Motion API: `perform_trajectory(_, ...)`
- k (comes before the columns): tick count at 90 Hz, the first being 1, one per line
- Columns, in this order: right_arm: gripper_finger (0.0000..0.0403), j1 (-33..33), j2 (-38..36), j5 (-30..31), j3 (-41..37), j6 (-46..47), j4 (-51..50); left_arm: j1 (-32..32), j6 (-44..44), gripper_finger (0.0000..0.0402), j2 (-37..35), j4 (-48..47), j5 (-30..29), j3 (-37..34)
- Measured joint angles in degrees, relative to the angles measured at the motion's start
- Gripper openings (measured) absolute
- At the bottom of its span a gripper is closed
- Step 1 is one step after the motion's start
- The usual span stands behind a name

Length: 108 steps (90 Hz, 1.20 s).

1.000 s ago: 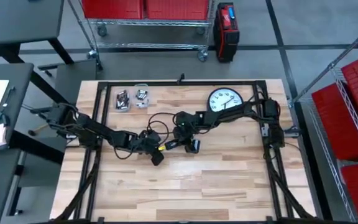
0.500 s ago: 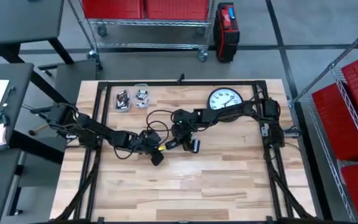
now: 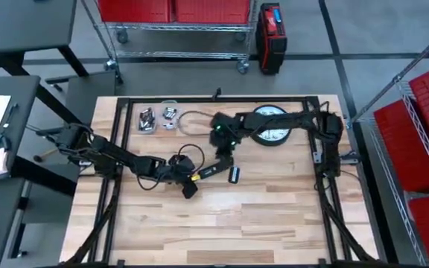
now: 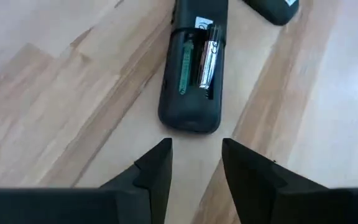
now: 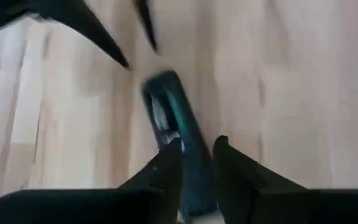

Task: Insert battery
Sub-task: Insert the silver battery into the remote battery compartment

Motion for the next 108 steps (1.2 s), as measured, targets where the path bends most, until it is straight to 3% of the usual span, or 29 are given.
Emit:
perform_trajectory(9, 0.0008, -2.4, -1.2, -4.99, -6.06, 7.92, 7.76, 0.65, -0.44, 0.012, 0.0, -0.24, -0.03, 0.03)
perform_trajectory(28, 0.0001, 1.76, -0.29, -6.51, -9.93, 16.85, 17.85, 1.08, -0.38, 0.012, 0.0, -1.94, -0.02, 0.05)
perform_trajectory(48, 0.0, 5.64, -0.24, -0.2, -9.9, 17.71, 20.04, 1.07, -0.38, 0.012, 0.0, -1.97, -0.02, 0.05)
perform_trajectory(108, 0.0, 6.61, 2.54, 1.78, -9.95, 17.7, 22.22, 1.05, 0.28, 0.012, 0.0, -2.26, -0.04, 0.05)
